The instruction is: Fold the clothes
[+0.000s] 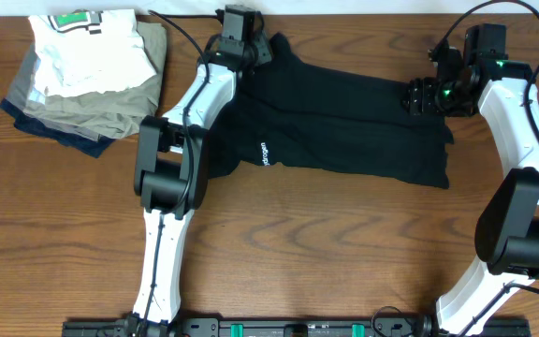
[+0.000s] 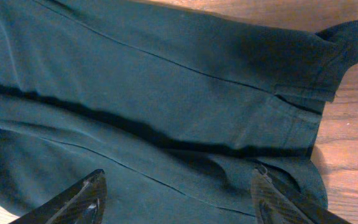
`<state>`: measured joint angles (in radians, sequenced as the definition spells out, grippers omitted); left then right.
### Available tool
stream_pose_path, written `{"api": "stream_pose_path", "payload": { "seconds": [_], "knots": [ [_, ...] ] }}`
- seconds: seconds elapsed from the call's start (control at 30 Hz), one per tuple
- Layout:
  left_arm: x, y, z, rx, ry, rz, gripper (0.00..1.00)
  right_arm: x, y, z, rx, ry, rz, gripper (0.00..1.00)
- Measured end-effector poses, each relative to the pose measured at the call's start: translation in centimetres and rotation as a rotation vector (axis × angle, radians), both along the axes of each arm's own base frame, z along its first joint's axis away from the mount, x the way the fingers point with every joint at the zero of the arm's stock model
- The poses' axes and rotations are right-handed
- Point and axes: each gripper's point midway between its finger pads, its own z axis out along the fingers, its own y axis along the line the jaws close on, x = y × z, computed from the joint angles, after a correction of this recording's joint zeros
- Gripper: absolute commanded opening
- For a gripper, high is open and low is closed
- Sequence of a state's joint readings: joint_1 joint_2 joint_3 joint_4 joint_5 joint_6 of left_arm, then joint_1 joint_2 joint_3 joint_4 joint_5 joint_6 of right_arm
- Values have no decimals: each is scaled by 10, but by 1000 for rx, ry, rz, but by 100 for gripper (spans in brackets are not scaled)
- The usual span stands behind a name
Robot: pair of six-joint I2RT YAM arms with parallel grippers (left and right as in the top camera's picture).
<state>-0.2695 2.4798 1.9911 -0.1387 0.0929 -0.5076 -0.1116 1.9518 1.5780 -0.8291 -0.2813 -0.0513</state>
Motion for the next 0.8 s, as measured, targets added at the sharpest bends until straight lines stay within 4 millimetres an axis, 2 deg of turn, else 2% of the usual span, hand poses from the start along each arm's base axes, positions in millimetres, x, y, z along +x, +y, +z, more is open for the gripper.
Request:
{"api": "stream_pose_path", "payload": {
  "seconds": [0.17,0.37,0.8],
  "knots": [
    [4,-1,-12,76,-34,-70,59,0,0,0,0,0,0,72],
    [6,-1,-12,240,-96,-213,68,0,0,0,0,0,0,73],
    [-5,-4,-27,538,-150,-544,68,0,0,0,0,-1,0,73]
  ]
}}
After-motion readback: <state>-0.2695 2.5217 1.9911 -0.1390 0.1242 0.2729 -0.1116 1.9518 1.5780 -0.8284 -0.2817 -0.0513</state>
